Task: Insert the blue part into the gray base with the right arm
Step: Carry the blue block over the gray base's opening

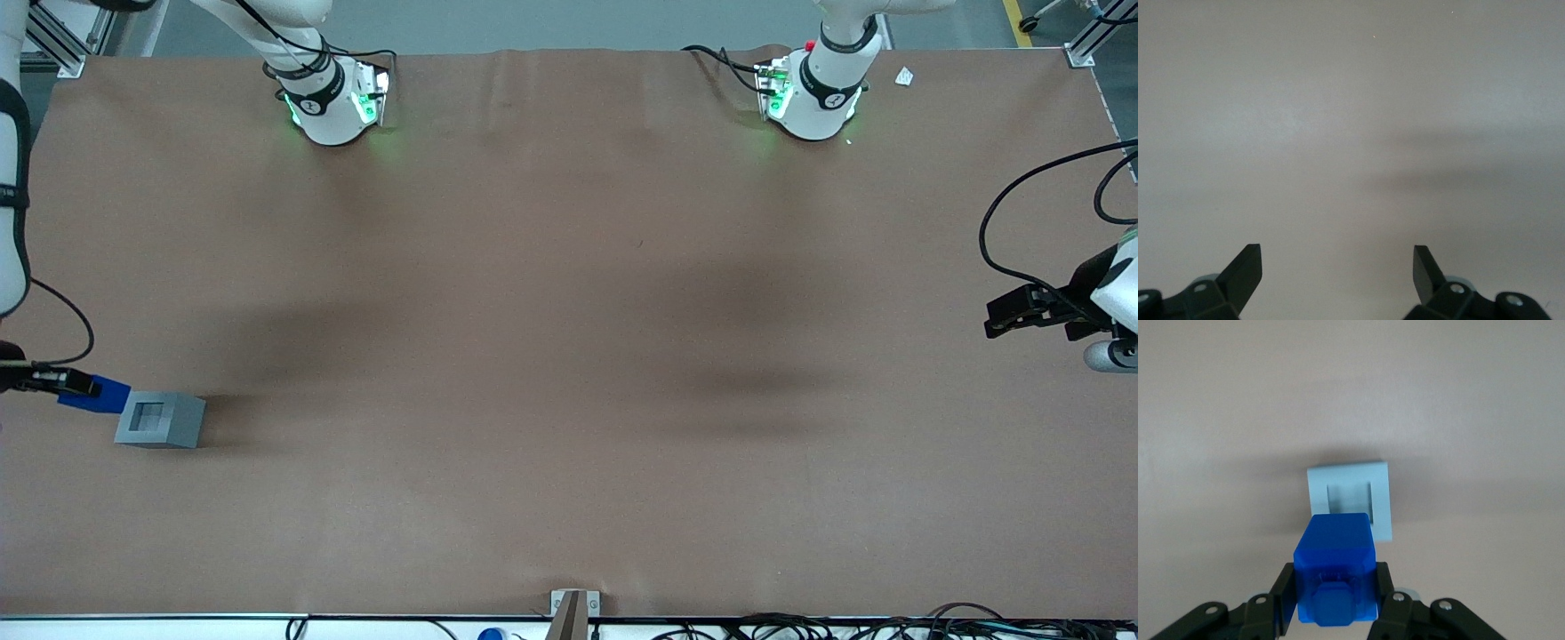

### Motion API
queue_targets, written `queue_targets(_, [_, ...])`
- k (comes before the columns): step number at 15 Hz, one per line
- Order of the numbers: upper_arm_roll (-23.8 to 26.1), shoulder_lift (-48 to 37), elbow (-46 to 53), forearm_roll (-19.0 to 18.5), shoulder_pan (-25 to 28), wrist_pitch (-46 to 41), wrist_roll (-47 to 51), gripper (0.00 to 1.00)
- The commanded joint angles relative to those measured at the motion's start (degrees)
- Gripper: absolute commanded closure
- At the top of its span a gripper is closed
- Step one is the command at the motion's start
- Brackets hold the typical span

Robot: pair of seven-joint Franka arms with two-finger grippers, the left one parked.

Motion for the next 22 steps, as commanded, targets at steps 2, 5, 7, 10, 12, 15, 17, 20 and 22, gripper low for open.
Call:
queue_targets(2, [0.6,4.8,5.8,-0.1,0.0,0.5,0.3,0.98])
queue_targets(5, [0.6,5.2,5.5,-0.8,0.0,0.4,-0.1,0.99])
queue_targets(7, [0.8,5.3,5.4,-3.3,0.0,0.4,-0.4,1.0])
queue_targets(10, [0.8,5.3,4.7,-3.6,0.0,0.5,-0.4,1.0])
queue_targets(12, [0.8,5.2,2.0,-3.6,0.1,3.9,-0.4,1.0])
queue_targets(15, [0.8,5.1,-0.9,-3.6,0.1,7.1,-0.4,1.0])
queue_targets(17, [0.9,5.0,-0.9,-3.6,0.1,6.8,-0.3,1.0])
queue_targets(20, [0.9,5.0,-1.0,-3.6,0.2,6.1,-0.3,1.0])
queue_targets(22, [1.0,4.8,-1.0,-3.6,0.2,4.9,-0.3,1.0])
